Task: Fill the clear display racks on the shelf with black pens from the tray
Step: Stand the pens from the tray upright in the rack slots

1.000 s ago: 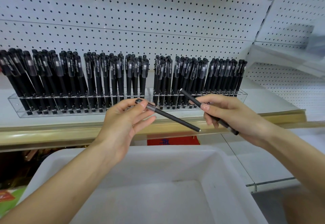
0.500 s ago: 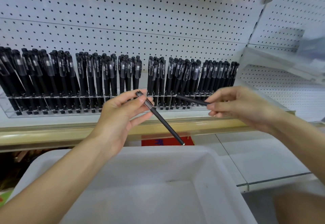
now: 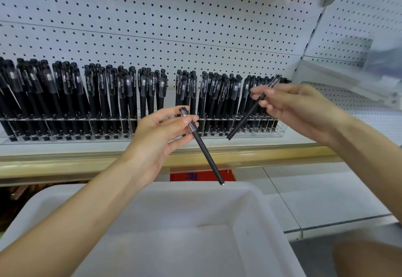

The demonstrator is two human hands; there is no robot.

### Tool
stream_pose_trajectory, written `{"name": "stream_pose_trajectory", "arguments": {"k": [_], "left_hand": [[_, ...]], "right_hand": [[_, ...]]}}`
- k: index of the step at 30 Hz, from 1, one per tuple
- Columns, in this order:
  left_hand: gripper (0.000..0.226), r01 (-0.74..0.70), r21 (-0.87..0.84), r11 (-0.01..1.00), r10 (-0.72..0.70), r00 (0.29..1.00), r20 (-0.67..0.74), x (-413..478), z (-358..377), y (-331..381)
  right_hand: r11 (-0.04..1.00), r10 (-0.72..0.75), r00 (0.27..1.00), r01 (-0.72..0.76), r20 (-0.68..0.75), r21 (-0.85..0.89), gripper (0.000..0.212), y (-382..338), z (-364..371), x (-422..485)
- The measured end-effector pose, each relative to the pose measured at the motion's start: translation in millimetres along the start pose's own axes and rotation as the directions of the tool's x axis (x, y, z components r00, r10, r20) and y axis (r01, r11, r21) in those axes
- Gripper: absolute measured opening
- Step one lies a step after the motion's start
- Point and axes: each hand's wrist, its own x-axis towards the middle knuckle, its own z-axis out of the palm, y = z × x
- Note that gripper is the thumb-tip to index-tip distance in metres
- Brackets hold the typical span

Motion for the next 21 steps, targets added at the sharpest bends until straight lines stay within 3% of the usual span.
{"name": "stream_pose_trajectory", "arguments": {"k": [2, 5, 7, 10, 13, 21], "left_hand": [[0.024, 0.005, -0.009, 1.000, -0.005, 1.000, -0.013, 2, 2, -1], [0.023, 0.008, -0.009, 1.000, -0.008, 1.000, -0.011, 5, 6, -2], [0.025, 0.006, 0.011, 1.000, -0.006, 1.000, 0.000, 5, 8, -2], [0.021, 0.002, 0.031, 1.000, -0.003, 1.000, 0.009, 5, 10, -5], [0.017, 0.002, 0.039, 0.999, -0.003, 1.000, 0.012, 4, 10, -6], [0.029, 0.012, 0.056, 0.998, -0.013, 1.000, 0.004, 4, 6, -6]], "right_hand": [[0.996, -0.080, 0.994, 0.077, -0.073, -0.050, 0.029, 0, 2, 3], [0.930, -0.269, 0.949, 0.213, -0.162, -0.299, 0.029, -1, 5, 6], [0.828, -0.419, 0.899, 0.319, -0.129, -0.461, 0.029, -4, 9, 7], [0.704, -0.572, 0.815, 0.431, -0.092, -0.564, 0.030, -4, 11, 12], [0.673, -0.614, 0.781, 0.445, -0.110, -0.591, 0.028, 1, 12, 19], [0.700, -0.596, 0.792, 0.435, -0.128, -0.567, 0.024, 17, 13, 33]]}}
